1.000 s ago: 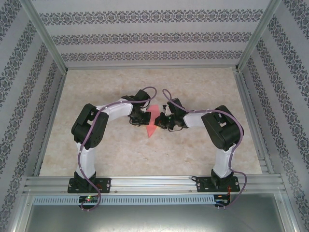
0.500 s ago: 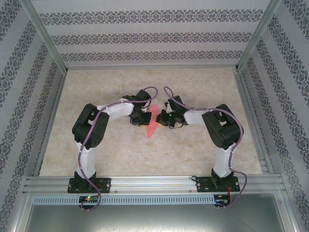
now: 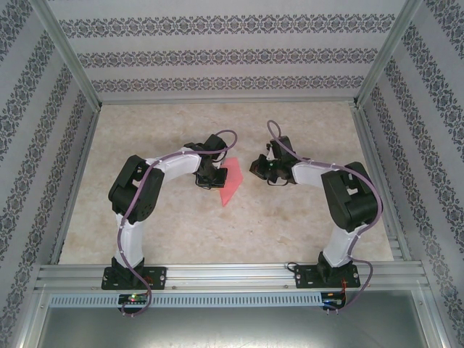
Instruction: Fold a paper plane with a square sheet of paper (pick it up from the middle)
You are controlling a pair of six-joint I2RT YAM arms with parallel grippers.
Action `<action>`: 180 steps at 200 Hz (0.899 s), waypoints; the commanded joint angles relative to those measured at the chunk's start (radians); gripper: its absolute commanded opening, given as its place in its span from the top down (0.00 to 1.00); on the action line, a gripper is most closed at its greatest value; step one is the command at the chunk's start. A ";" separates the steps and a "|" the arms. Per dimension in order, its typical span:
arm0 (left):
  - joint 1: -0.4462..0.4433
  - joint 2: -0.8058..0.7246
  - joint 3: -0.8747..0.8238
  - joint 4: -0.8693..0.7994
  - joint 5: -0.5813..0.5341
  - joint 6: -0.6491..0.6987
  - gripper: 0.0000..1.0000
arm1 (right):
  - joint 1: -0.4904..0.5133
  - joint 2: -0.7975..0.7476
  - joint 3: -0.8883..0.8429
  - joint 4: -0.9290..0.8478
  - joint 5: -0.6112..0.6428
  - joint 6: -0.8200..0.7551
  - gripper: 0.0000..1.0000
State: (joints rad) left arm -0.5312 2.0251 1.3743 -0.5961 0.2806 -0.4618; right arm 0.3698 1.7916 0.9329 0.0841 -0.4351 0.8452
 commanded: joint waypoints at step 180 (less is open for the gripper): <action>0.028 -0.133 0.003 0.016 -0.015 0.061 0.88 | 0.112 0.191 -0.029 0.071 -0.032 0.089 1.00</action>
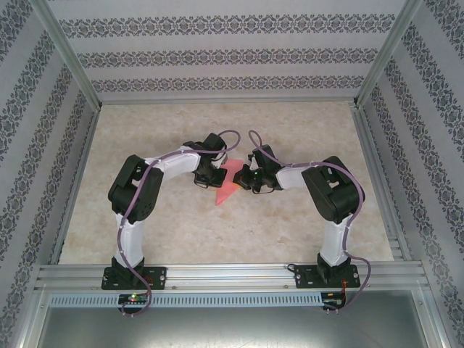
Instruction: Fold a paper plane with a square sheet of paper (pick it up from the middle)
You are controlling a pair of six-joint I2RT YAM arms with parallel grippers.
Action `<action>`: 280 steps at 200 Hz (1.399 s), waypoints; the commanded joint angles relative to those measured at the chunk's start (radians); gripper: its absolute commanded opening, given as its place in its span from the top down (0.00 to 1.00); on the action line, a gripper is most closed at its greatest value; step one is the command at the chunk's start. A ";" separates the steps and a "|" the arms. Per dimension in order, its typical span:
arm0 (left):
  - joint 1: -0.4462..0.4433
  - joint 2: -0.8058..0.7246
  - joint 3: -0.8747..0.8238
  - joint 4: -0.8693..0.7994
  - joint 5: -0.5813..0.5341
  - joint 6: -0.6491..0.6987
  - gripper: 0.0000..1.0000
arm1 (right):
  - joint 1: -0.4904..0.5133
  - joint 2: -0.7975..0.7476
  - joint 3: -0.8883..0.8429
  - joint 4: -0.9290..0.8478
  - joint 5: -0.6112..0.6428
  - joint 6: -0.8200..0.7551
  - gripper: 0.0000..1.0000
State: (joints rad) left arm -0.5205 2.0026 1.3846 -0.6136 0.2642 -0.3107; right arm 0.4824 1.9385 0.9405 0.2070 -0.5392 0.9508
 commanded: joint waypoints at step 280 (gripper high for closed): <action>-0.013 -0.104 -0.328 0.258 0.263 -0.428 0.93 | -0.014 0.082 -0.052 -0.086 0.079 0.003 1.00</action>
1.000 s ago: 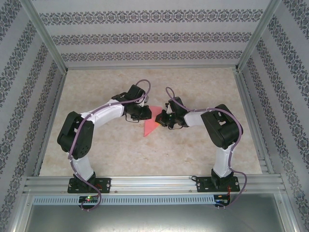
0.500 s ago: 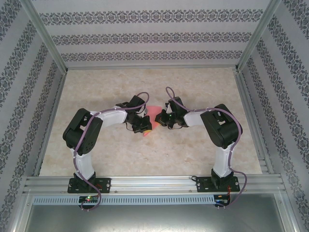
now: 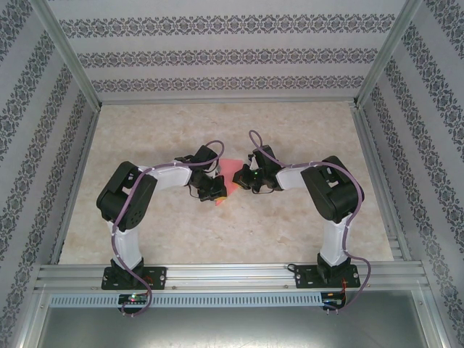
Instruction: Fold a paper plane with a square sheet of paper (pick it up from the middle)
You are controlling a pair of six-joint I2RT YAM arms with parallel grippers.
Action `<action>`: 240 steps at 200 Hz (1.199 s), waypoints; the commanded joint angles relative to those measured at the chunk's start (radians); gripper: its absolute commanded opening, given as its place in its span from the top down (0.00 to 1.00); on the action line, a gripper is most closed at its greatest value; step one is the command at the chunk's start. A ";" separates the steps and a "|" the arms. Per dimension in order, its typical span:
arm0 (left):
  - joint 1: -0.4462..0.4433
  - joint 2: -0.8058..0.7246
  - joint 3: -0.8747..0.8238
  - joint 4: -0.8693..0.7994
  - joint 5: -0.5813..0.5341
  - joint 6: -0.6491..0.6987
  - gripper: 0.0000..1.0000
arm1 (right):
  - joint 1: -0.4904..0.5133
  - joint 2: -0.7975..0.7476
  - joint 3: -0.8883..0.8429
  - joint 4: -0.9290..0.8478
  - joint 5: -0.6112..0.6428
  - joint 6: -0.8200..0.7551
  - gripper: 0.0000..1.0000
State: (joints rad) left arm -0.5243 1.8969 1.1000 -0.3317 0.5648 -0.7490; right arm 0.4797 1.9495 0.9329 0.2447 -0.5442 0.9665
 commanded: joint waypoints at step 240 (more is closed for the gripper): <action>0.050 -0.277 -0.152 0.069 0.078 0.039 0.92 | -0.023 0.093 -0.032 -0.202 0.114 -0.035 1.00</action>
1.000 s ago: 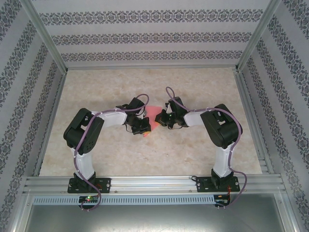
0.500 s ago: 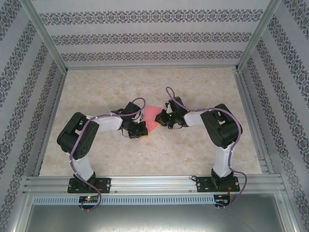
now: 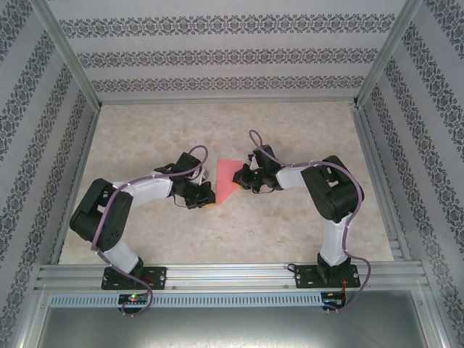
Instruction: Fold a paper plane with a square sheet of paper (pick it up from the middle)
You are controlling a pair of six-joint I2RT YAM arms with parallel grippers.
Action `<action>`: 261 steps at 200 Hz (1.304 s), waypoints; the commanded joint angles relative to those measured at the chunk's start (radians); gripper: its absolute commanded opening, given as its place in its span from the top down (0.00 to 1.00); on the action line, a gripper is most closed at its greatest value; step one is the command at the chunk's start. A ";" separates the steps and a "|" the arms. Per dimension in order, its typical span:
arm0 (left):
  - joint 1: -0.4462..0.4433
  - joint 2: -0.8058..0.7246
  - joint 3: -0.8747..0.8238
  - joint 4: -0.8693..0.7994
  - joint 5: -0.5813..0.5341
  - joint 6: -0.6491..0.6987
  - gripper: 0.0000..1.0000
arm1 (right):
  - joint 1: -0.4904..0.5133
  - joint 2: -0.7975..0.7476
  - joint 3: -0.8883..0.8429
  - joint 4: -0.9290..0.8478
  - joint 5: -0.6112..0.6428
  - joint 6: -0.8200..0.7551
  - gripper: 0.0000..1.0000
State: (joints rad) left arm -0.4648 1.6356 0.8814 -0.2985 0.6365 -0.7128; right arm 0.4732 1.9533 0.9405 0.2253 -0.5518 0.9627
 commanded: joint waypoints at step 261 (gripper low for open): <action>-0.037 0.262 0.146 -0.131 -0.142 0.058 1.00 | 0.115 -0.077 0.030 -0.168 0.039 -0.123 1.00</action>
State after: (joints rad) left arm -0.4850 1.8526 1.0412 -0.3317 0.5606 -0.6804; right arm 0.5686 1.8355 0.9768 0.0422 -0.5205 0.8089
